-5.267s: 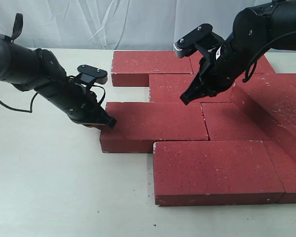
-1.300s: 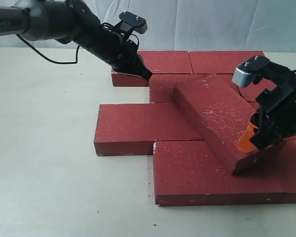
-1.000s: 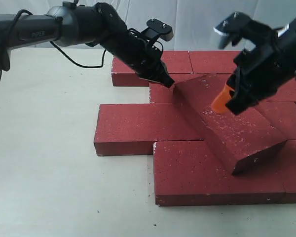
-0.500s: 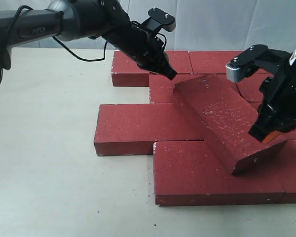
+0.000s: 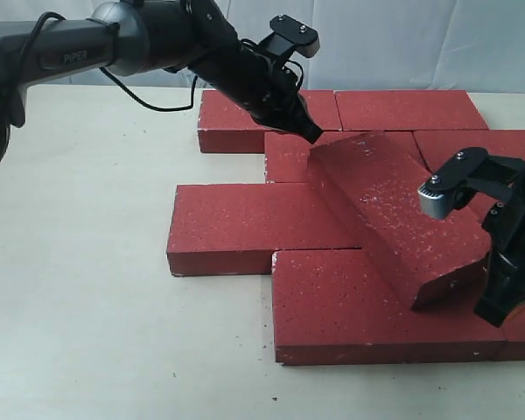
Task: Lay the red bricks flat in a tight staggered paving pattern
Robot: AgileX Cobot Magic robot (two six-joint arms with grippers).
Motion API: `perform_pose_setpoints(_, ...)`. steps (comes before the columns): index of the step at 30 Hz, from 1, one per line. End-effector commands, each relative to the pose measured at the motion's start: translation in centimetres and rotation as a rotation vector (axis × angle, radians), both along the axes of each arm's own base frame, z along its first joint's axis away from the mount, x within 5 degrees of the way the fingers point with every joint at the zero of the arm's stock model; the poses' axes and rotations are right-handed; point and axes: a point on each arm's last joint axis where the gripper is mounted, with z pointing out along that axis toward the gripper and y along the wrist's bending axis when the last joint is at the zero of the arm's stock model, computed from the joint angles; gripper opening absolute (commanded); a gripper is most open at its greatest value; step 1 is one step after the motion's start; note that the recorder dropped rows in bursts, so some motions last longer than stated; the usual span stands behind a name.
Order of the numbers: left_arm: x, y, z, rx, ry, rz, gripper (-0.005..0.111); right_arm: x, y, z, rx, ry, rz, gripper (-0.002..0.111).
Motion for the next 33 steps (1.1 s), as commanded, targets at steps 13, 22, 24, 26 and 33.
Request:
perform_pose_setpoints(13,-0.4,-1.9,-2.2,-0.029,0.009,-0.036,0.0,1.6,0.4,-2.1,-0.013,-0.023,0.015,-0.001)
perform_pose_setpoints(22,-1.0,-2.5,-1.1,-0.021,-0.024,-0.074,0.0,2.6,0.6,-2.0,0.01,-0.127,0.004,-0.001)
perform_pose_setpoints(24,-1.1,-2.3,-0.8,0.0,-0.029,-0.093,0.0,2.8,0.6,-1.7,0.01,-0.129,0.006,-0.001)
perform_pose_setpoints(26,-1.1,-1.9,-0.1,0.01,-0.035,-0.102,0.0,3.1,0.7,-1.0,0.017,-0.149,-0.001,-0.001)
perform_pose_setpoints(33,-1.0,0.4,3.7,-0.012,-0.046,-0.1,0.0,3.8,1.1,2.1,0.091,-0.315,-0.086,-0.001)
